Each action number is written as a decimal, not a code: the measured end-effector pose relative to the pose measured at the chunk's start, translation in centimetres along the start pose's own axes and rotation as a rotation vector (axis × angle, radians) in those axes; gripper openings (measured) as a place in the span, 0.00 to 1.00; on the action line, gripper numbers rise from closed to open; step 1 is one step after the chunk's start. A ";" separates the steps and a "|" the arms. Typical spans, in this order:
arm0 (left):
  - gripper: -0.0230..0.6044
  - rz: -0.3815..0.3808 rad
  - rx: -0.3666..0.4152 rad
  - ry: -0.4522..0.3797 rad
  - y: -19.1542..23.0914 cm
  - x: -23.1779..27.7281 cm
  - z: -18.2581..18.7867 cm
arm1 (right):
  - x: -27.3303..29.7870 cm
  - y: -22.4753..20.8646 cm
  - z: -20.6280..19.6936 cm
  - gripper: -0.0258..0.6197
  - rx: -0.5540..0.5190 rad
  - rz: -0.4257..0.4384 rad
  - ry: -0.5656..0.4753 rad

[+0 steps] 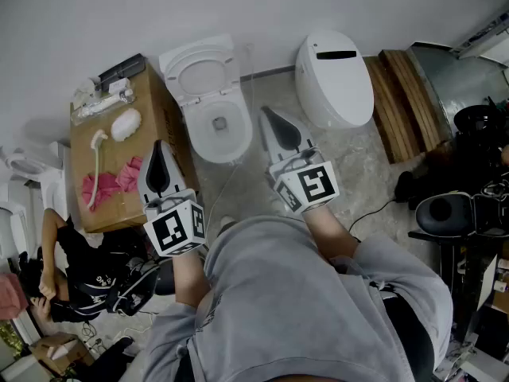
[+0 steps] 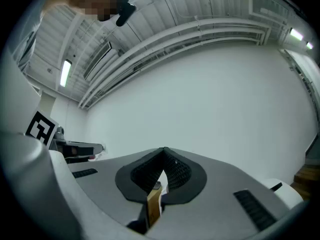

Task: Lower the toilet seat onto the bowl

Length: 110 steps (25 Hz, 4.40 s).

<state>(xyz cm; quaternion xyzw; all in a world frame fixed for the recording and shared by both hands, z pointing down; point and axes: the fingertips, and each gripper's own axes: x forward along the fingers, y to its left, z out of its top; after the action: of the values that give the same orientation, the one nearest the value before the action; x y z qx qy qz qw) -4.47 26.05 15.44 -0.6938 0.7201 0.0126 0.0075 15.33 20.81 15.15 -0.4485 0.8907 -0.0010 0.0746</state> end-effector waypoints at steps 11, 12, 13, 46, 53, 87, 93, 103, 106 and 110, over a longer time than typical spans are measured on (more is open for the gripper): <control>0.04 0.006 0.000 0.003 -1.8 0.7 0.2 | -0.3 -1.3 0.3 0.04 0.006 0.022 -0.002; 0.04 0.008 -0.001 0.004 -1.9 0.8 0.2 | -0.3 -1.4 0.3 0.04 0.002 0.028 -0.001; 0.04 0.010 -0.001 0.006 -2.1 0.9 0.1 | -0.4 -1.5 0.3 0.04 0.000 0.032 0.001; 0.04 -0.064 -0.036 0.044 2.8 8.9 -2.0 | 8.7 -1.2 -2.4 0.04 -0.015 -0.037 0.058; 0.04 -0.090 -0.062 0.053 5.9 10.3 -2.8 | 10.6 1.1 -3.5 0.04 -0.021 -0.059 0.082; 0.04 0.019 -0.032 0.080 2.0 26.9 -4.0 | 26.3 -10.1 -8.1 0.04 -0.036 0.129 0.144; 0.04 0.017 -0.022 0.089 4.2 28.0 -4.5 | 27.8 -10.5 -9.7 0.04 -0.063 0.103 0.181; 0.04 0.032 -0.032 0.103 8.6 29.8 -6.0 | 31.4 -9.9 -12.4 0.04 -0.122 0.087 0.231; 0.04 0.034 -0.033 0.114 9.2 30.4 -7.0 | 32.3 -10.2 -13.8 0.04 -0.142 0.092 0.256; 0.04 0.031 -0.040 0.134 9.6 31.4 -8.4 | 33.6 -10.7 -15.6 0.08 -0.178 0.103 0.291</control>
<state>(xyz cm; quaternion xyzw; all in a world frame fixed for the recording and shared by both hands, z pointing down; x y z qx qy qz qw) -15.17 -5.17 23.00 -0.6817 0.7293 -0.0192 -0.0546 2.10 -13.50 26.89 -0.4021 0.9105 0.0169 -0.0954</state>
